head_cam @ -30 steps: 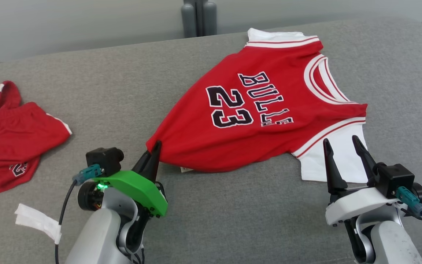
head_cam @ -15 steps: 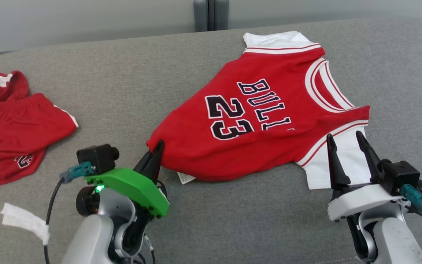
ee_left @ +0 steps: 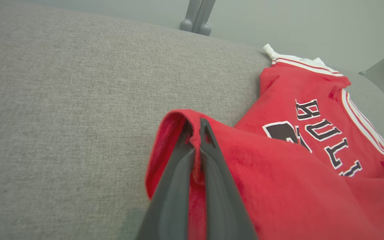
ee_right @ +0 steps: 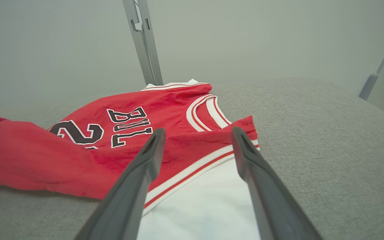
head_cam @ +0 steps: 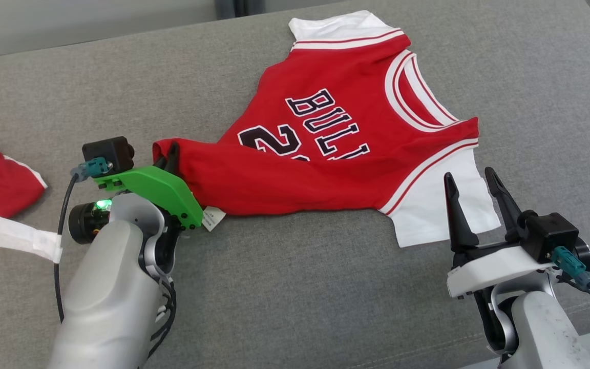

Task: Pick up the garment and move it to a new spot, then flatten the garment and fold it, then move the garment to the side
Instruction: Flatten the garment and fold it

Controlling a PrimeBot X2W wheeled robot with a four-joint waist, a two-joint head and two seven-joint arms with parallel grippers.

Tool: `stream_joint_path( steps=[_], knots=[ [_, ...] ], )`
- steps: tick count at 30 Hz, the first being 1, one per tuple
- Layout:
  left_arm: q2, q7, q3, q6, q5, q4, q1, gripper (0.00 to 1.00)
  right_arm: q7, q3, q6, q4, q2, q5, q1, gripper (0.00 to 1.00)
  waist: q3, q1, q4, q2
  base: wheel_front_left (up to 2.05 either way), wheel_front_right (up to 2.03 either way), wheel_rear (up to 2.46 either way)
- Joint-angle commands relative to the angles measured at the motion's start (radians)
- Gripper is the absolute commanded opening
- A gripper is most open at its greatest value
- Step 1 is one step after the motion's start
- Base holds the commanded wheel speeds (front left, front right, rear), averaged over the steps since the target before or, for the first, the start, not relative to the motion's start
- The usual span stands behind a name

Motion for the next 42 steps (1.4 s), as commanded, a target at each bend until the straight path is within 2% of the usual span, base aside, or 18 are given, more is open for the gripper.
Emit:
stream_joint_path(
  steps=[1, 2, 3, 4, 5, 10, 14, 18, 21, 25, 36, 41, 42],
  knots=[
    [0.006, -0.018, 0.000, -0.009, 0.013, 0.036, -0.033, 0.11, -0.006, 0.000, -0.002, 0.002, -0.002, 0.008, -0.015, 1.00, 0.027, 0.0000, -0.024, 0.0000, 0.00, 0.00, 0.00],
    [0.007, -0.030, -0.003, -0.013, 0.019, 0.067, -0.052, 0.16, -0.008, -0.001, -0.002, 0.002, -0.002, 0.008, -0.016, 1.00, 0.030, 0.0000, -0.025, 0.0000, 0.00, 0.00, 0.00],
    [0.008, -0.040, -0.006, -0.018, 0.024, 0.090, -0.066, 0.28, -0.009, -0.001, -0.002, 0.003, -0.002, 0.007, -0.016, 1.00, 0.032, 0.0000, -0.026, 0.0000, 0.00, 0.00, 0.00],
    [0.009, -0.052, -0.010, -0.023, 0.029, 0.114, -0.082, 0.91, -0.010, -0.003, -0.002, 0.004, -0.002, 0.006, -0.017, 1.00, 0.034, 0.0000, -0.025, 0.0000, 0.00, 0.00, 0.00],
    [0.009, -0.065, -0.011, -0.028, 0.031, 0.131, -0.094, 1.00, -0.011, -0.004, -0.002, 0.004, -0.002, 0.005, -0.019, 1.00, 0.035, 0.0000, -0.023, 0.0000, 0.00, 0.00, 0.00],
    [0.008, -0.143, -0.009, -0.062, 0.030, 0.191, -0.135, 1.00, -0.010, -0.013, -0.002, 0.006, -0.002, -0.002, -0.016, 1.00, 0.027, 0.0000, 0.005, 0.0000, 0.00, 0.00, 0.00],
    [0.021, -0.211, 0.001, -0.087, 0.019, 0.187, -0.132, 1.00, -0.006, -0.018, -0.002, 0.009, -0.002, -0.010, -0.006, 1.00, 0.004, 0.0000, 0.035, 0.0000, 0.00, 0.00, 0.00],
    [0.063, -0.242, -0.005, -0.099, 0.030, 0.138, -0.064, 1.00, 0.001, -0.013, -0.002, 0.008, -0.002, -0.012, 0.007, 1.00, -0.030, 0.0000, 0.063, 0.0000, 0.00, 0.00, 0.00],
    [0.077, -0.200, -0.031, -0.118, 0.028, 0.102, -0.019, 1.00, 0.007, -0.011, -0.002, 0.005, -0.002, -0.016, 0.017, 1.00, -0.042, 0.0000, 0.073, 0.0000, 0.00, 0.00, 0.00],
    [0.091, -0.081, -0.084, -0.149, -0.022, 0.052, 0.048, 1.00, 0.014, -0.009, -0.002, -0.003, -0.002, -0.019, 0.022, 1.00, -0.047, 0.0000, 0.079, 0.0000, 0.00, 0.00, 0.00],
    [0.127, 0.093, -0.151, -0.157, -0.143, -0.014, 0.060, 1.00, 0.016, -0.001, -0.002, -0.015, -0.002, -0.014, 0.018, 1.00, -0.025, 0.0000, 0.031, 0.0000, 0.00, 0.00, 0.00],
    [0.144, 0.125, -0.156, -0.157, -0.176, -0.025, 0.036, 1.00, 0.009, -0.009, -0.002, -0.015, -0.002, -0.010, 0.015, 1.00, -0.012, 0.0000, 0.017, 0.0000, 0.00, 0.00, 0.00],
    [0.149, 0.130, -0.156, -0.157, -0.179, -0.027, 0.035, 0.95, 0.008, -0.011, -0.002, -0.015, -0.002, -0.010, 0.015, 1.00, -0.011, 0.0000, 0.017, 0.0000, 0.00, 0.00, 0.00]
  ],
)
